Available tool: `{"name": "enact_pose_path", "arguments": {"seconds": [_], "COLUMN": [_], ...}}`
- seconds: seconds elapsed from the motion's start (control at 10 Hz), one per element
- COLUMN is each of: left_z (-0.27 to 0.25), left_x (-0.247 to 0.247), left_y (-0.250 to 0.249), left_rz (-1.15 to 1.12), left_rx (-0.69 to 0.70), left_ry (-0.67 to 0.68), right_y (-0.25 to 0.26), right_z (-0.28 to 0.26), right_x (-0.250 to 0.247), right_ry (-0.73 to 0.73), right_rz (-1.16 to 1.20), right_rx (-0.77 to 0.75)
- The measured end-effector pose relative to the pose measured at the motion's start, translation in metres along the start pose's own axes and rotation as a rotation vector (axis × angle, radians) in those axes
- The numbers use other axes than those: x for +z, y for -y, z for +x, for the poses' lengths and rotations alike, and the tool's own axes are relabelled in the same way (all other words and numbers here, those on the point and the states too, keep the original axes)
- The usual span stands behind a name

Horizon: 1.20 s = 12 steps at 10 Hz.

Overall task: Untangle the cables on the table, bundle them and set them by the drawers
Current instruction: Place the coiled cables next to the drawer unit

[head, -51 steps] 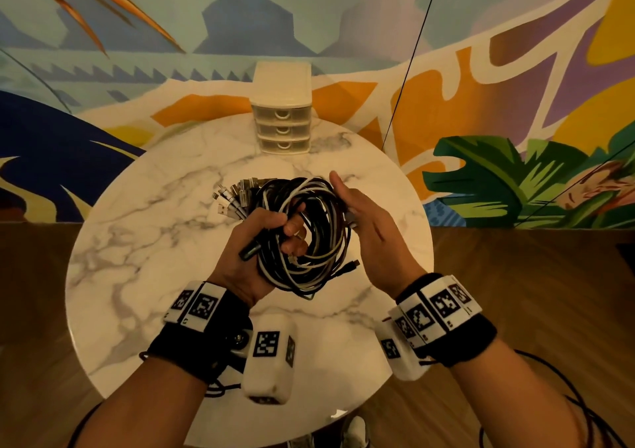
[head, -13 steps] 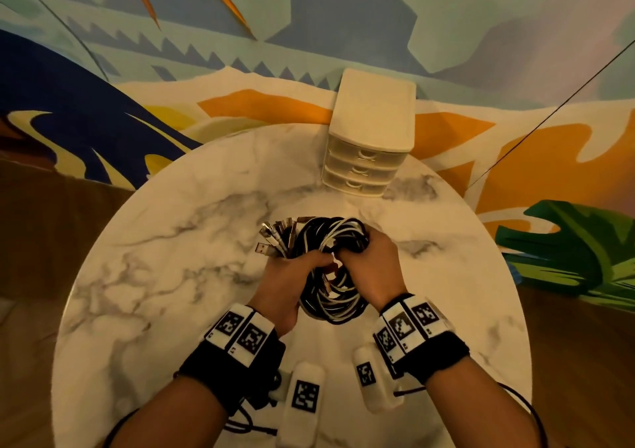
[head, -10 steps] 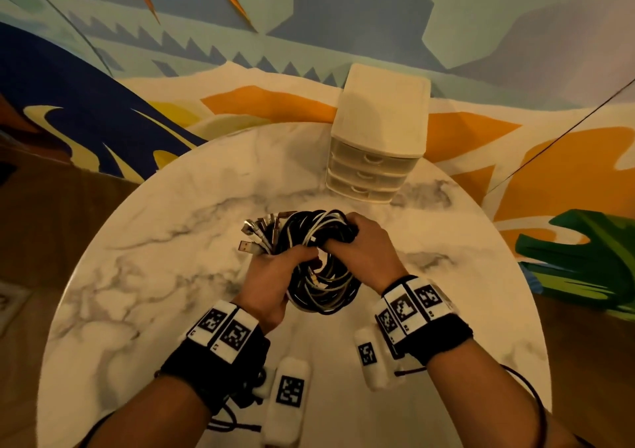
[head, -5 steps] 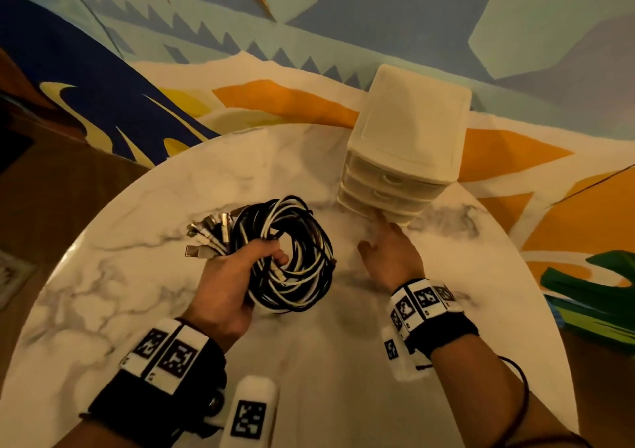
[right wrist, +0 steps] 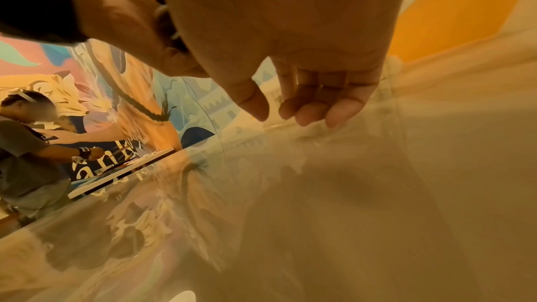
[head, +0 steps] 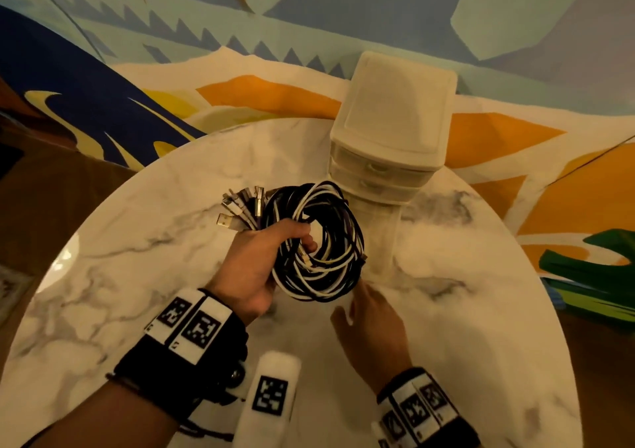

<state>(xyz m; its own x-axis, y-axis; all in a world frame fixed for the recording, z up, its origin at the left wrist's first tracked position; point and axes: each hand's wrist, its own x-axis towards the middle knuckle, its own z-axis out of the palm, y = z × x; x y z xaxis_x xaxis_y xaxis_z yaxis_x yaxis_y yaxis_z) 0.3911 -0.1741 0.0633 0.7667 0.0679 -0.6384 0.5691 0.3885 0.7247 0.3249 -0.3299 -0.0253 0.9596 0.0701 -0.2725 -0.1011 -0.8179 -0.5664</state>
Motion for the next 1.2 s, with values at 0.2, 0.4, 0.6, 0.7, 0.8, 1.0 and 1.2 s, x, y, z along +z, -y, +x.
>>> {"name": "enact_pose_path", "arguments": {"seconds": [0.2, 0.4, 0.6, 0.7, 0.8, 1.0, 1.2], "left_z": [0.022, 0.035, 0.045, 0.05, 0.053, 0.058, 0.054], "left_x": [0.025, 0.043, 0.059, 0.066, 0.068, 0.071, 0.073], "left_y": [0.011, 0.026, 0.033, 0.036, 0.04, 0.051, 0.062], "left_rz": [0.116, 0.439, 0.628, 0.665, 0.591, 0.653, 1.154], "left_rx": [-0.051, -0.003, -0.063, -0.134, -0.198, -0.084, -0.035], "left_ry": [-0.025, 0.013, 0.137, 0.128, 0.084, -0.066, -0.105], "right_y": [0.003, -0.006, -0.039, -0.048, -0.054, -0.051, 0.041], "right_z": [-0.035, -0.052, -0.03, -0.016, -0.016, -0.007, 0.062], "right_x": [0.002, 0.001, -0.005, -0.003, -0.004, -0.041, -0.08], "right_ry": [0.053, 0.032, -0.291, -0.265, -0.249, -0.211, -0.059], "right_rz": [0.03, 0.054, 0.348, 0.329, 0.369, 0.146, -0.019], "right_rx": [0.0, -0.07, 0.105, 0.046, 0.012, -0.004, -0.391]}}
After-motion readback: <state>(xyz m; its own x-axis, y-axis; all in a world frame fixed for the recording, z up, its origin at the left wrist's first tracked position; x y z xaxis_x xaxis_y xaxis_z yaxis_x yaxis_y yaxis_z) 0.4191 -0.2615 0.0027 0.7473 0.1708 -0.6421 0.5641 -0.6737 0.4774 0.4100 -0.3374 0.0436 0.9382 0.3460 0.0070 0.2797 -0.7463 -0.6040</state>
